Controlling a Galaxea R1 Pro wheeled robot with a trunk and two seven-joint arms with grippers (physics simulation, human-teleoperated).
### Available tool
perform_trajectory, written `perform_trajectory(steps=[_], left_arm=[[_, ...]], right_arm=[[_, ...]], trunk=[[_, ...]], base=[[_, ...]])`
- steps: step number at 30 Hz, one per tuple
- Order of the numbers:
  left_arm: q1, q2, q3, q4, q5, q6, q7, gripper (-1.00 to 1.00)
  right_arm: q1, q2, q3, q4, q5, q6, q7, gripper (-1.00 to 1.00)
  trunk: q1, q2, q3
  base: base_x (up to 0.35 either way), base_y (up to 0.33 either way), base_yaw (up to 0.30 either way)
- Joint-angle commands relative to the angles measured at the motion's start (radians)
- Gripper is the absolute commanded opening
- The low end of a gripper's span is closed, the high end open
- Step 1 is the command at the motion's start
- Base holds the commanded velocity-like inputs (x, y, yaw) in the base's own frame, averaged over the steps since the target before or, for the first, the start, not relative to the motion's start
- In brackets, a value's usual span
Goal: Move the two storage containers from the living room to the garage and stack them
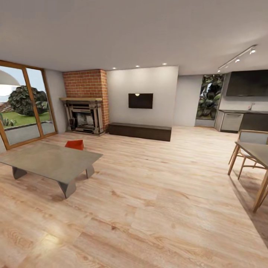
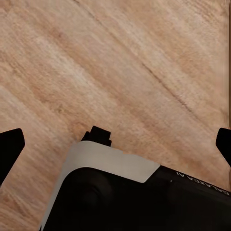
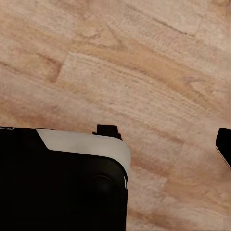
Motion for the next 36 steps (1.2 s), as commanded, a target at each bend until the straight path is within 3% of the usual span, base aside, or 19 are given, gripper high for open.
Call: perform_trajectory(steps=[1,36], left_arm=[[-0.001,0.0,0.008,0.0,0.0,-0.004,0.002,1.0],[-0.001,0.0,0.008,0.0,0.001,-0.004,0.002,1.0]], right_arm=[[-0.001,0.001,0.009,0.003,-0.009,-0.006,-0.002,1.0],[-0.001,0.001,0.009,0.003,-0.009,-0.005,-0.002,1.0]], trunk=[[0.001,-0.001,-0.001],[0.001,-0.001,-0.001]], base=[[0.322,0.0,0.0],[0.322,0.0,0.0]])
